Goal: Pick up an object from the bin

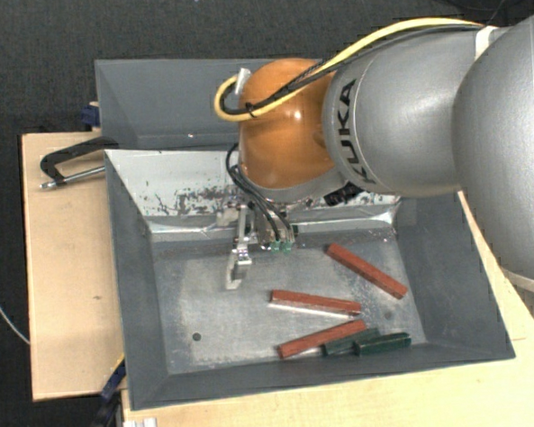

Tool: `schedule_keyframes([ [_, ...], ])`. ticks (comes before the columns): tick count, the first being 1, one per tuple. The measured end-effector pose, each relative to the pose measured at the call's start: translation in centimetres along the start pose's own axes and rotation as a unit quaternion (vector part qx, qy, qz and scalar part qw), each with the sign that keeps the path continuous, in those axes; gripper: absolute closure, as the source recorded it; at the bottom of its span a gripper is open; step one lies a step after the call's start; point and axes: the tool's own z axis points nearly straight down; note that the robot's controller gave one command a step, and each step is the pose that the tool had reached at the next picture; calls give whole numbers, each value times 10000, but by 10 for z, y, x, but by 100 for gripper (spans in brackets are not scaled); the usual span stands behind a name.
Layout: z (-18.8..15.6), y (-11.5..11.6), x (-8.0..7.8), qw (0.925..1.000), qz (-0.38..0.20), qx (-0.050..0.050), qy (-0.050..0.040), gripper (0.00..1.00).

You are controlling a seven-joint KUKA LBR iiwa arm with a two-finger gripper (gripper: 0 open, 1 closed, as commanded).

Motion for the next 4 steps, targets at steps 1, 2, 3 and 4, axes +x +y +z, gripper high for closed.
schedule_keyframes([
  [1,7,-41,-2,9987,505,12,-1,0],
  [2,36,-61,16,10000,-87,7,-17,0],
  [3,59,-79,23,9947,-1032,9,5,0],
  [4,46,-119,28,9994,-350,0,6,0],
])
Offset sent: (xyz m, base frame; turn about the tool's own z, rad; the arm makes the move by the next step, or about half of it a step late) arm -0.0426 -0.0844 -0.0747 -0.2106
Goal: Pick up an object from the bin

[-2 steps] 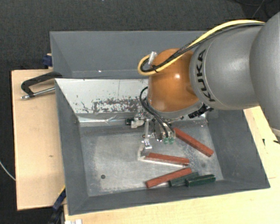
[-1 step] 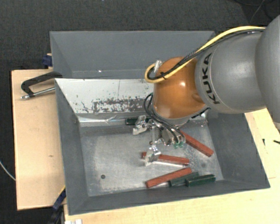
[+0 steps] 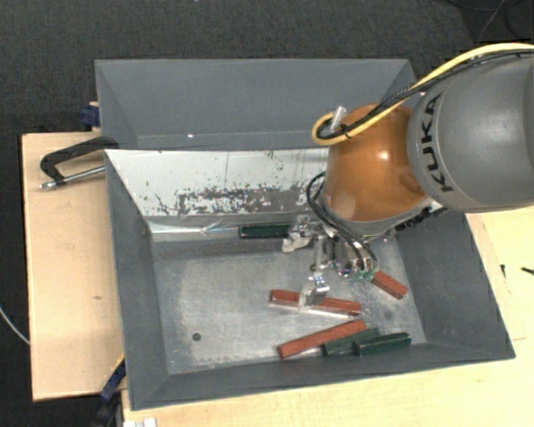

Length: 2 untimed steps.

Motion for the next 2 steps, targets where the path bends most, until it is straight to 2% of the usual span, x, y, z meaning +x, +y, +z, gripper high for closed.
schedule_keyframes([
  [1,38,-1,19,9978,-660,16,-35,100],
  [2,38,-1,19,9978,-659,16,-35,100],
])
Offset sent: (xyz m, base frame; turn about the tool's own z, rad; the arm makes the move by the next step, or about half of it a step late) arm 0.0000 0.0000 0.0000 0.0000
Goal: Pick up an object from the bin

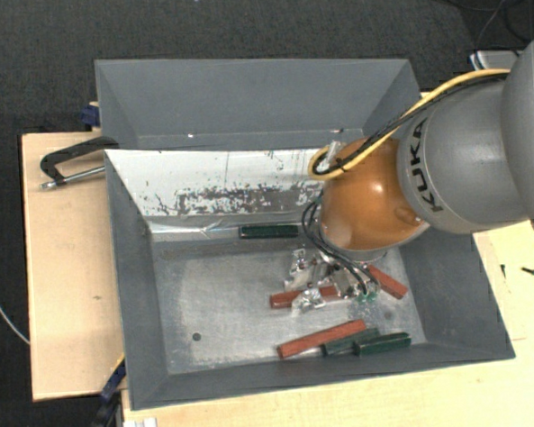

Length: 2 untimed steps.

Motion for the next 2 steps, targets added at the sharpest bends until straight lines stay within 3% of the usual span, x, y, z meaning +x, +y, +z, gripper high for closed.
schedule_keyframes([
  [1,-43,11,-7,10000,-44,-11,24,100],
  [2,-109,10,5,10000,-42,-11,23,100],
])
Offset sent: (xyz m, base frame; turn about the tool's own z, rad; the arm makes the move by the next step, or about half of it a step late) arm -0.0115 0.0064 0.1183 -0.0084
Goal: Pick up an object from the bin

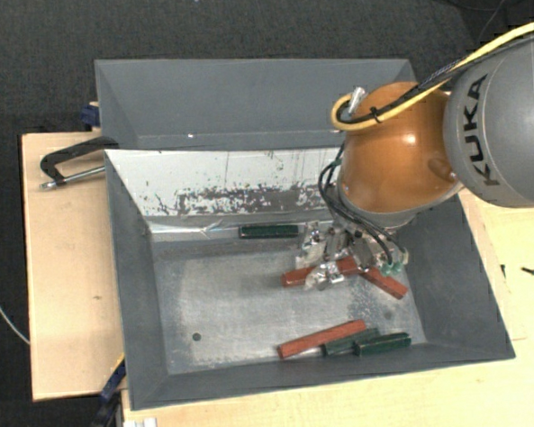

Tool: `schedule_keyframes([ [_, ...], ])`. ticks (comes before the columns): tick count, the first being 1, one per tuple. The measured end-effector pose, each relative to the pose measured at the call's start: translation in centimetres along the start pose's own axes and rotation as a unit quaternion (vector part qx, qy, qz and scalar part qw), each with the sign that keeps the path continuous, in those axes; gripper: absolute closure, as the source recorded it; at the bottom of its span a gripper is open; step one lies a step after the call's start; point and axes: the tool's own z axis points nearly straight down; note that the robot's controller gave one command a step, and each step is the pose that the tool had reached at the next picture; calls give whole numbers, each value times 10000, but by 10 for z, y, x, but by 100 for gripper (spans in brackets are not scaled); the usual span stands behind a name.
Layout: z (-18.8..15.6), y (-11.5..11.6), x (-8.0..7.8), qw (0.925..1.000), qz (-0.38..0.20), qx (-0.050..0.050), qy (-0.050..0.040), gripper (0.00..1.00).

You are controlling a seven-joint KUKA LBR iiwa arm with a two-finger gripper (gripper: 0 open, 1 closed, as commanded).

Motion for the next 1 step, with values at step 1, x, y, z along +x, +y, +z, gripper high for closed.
schedule_keyframes([
  [1,-37,-1,-16,10000,19,5,-26,100],
])
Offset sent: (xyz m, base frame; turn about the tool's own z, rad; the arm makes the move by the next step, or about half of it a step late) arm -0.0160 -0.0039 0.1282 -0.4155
